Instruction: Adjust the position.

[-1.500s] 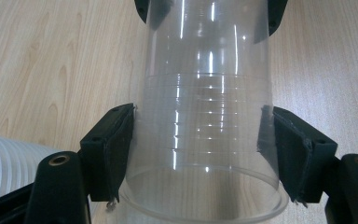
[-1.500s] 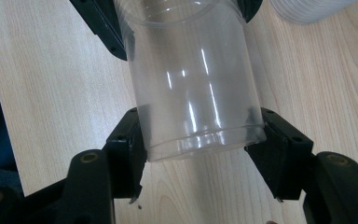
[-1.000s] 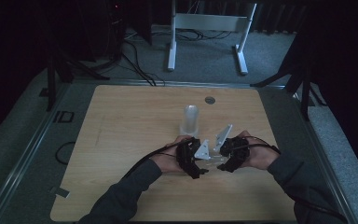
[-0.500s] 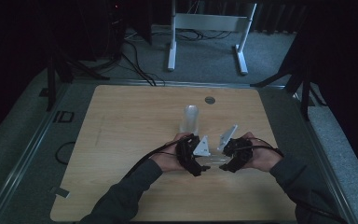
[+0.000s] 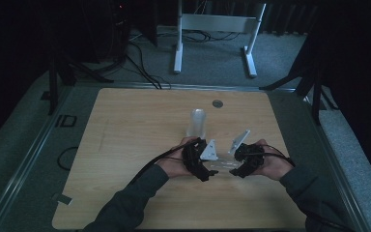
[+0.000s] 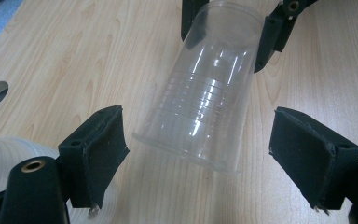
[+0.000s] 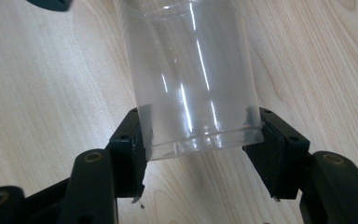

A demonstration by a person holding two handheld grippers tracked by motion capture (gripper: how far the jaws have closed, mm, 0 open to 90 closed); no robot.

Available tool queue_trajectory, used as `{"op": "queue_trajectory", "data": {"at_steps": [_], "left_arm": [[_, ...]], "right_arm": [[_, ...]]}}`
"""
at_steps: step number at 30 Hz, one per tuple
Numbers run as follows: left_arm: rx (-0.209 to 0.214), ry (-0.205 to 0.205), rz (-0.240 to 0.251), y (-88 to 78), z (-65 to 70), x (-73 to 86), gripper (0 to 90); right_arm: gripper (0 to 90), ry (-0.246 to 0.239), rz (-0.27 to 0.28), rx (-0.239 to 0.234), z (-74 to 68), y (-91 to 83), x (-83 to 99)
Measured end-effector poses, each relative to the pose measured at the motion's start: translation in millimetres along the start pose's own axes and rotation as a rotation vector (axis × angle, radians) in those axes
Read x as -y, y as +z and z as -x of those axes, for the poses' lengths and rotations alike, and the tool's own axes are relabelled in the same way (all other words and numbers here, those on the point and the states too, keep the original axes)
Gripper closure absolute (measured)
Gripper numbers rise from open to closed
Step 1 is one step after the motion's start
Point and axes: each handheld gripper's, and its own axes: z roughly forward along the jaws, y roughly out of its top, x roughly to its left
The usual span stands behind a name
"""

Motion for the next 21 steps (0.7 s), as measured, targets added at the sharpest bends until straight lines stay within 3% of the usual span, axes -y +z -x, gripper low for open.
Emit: {"op": "queue_trajectory", "data": {"at_steps": [21], "left_arm": [[-0.046, -0.058, 0.022, -1.4, -6.3, 2.6, 21.7]], "right_arm": [[42.4, 0.235, 0.064, 0.093, 14.5, 12.4, 18.3]]}}
